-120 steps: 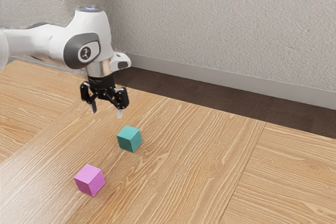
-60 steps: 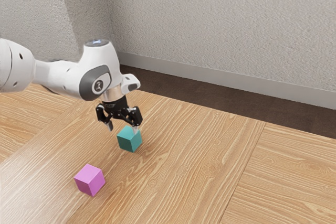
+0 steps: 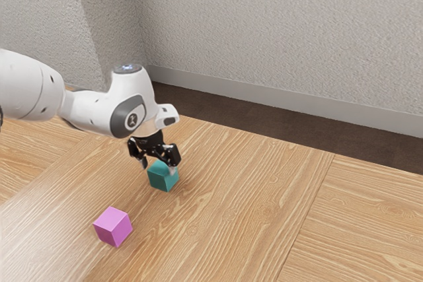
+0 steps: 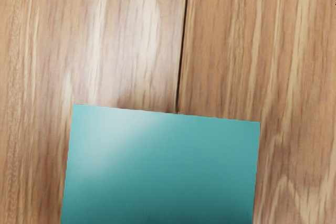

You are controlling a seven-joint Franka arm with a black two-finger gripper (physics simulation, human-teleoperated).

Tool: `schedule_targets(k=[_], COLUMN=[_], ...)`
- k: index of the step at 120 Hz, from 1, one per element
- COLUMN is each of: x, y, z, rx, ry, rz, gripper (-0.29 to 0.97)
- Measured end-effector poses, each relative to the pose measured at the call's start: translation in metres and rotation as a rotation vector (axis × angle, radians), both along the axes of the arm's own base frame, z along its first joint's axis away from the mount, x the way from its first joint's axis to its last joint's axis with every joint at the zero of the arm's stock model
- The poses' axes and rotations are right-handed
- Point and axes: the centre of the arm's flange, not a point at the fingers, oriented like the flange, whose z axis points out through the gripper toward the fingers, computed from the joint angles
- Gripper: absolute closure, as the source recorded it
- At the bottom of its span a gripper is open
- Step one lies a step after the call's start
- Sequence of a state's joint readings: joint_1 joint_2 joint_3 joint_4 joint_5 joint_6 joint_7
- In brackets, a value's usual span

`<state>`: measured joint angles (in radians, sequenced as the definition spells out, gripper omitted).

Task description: Pick up the blue block with one arm, and put the blue block on the pink block with one arm

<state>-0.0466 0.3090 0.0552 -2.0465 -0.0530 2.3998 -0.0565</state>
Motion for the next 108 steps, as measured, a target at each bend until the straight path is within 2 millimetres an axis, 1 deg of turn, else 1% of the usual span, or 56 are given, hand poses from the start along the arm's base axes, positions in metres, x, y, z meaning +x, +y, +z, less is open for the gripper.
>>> schedule_targets(k=[16,26,41,49,67,96,100,108], x=[0.004,0.007,0.009,0.009,0.019,0.020,0.020,0.020], y=[0.001,0.007,0.009,0.009,0.008,0.009,0.009,0.009], z=[-0.008,-0.013,-0.021,-0.029,-0.032,-0.038,-0.038,-0.037], rx=[0.002,0.003,0.004,0.002,0.002,0.000,0.000,-0.003], ry=[0.000,0.003,0.006,0.014,0.003,0.008,0.008,0.005], rz=[-0.033,-0.044,-0.067,-0.075,-0.097,-0.121,-0.124,-0.125], gripper=[0.00,0.00,0.00,0.00,0.00,0.00,0.02,0.12])
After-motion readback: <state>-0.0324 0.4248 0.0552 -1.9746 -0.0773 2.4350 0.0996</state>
